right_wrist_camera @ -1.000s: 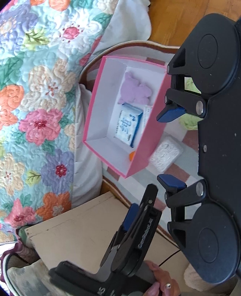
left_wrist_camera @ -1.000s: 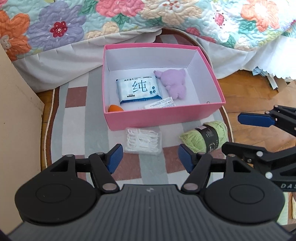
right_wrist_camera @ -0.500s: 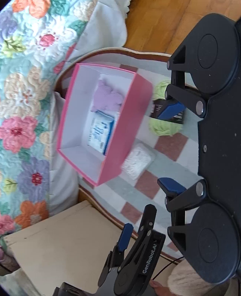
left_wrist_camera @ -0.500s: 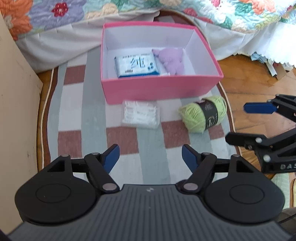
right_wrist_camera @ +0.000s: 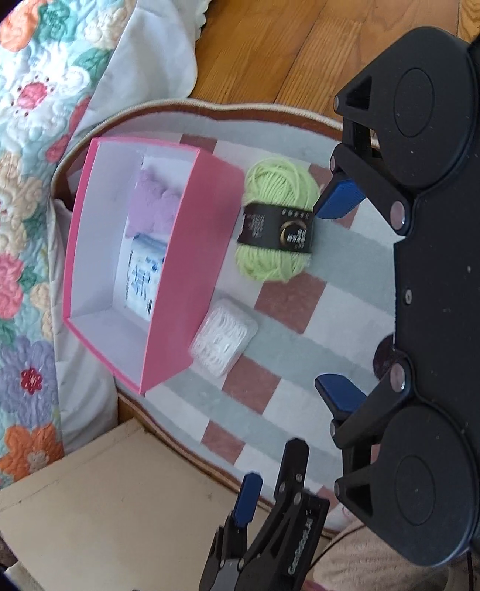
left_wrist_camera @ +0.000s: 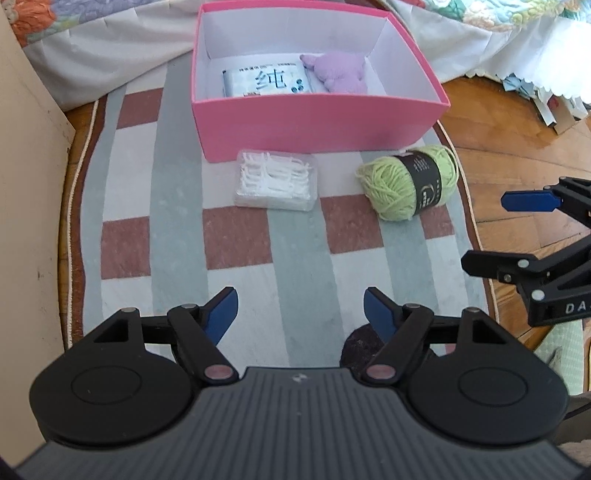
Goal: Organize objects
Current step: 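Withdraw both tools up out of the box toward the green yarn ball, then lower both tools around the green yarn ball and close on it, then lift the yarn ball with both tools and carry it over the pink box, then lower the yarn ball into the box beside the plush and open both tools, then withdraw both tools up and back from the pink box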
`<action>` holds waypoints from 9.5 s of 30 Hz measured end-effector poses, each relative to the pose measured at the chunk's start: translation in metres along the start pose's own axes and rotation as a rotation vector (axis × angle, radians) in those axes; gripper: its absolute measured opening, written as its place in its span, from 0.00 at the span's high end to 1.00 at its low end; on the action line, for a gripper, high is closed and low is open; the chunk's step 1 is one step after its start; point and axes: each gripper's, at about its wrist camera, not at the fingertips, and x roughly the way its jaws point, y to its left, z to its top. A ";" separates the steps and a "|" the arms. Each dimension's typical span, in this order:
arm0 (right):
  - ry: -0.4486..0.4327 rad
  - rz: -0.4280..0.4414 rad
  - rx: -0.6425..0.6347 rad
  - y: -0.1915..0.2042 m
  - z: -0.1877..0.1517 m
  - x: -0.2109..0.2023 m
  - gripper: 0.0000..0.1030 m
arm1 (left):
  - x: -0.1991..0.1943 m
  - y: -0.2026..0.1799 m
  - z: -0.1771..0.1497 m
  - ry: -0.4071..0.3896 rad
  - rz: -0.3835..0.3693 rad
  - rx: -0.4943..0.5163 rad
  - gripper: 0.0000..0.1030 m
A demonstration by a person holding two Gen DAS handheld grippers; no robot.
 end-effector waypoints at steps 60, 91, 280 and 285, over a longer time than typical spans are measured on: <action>-0.358 -0.048 -0.181 -0.072 -0.047 0.102 0.08 | 0.139 -0.051 0.038 -0.314 -0.277 -0.094 0.05; -0.308 -0.031 -0.095 -0.043 -0.039 0.107 0.21 | 0.127 -0.046 0.026 -0.280 -0.390 -0.055 0.38; -0.334 -0.002 -0.014 -0.032 0.069 -0.024 0.12 | -0.024 -0.022 0.108 -0.180 -0.045 -0.006 0.26; -0.340 0.033 -0.024 -0.020 0.063 -0.037 0.09 | -0.046 -0.017 0.090 -0.211 -0.039 0.007 0.16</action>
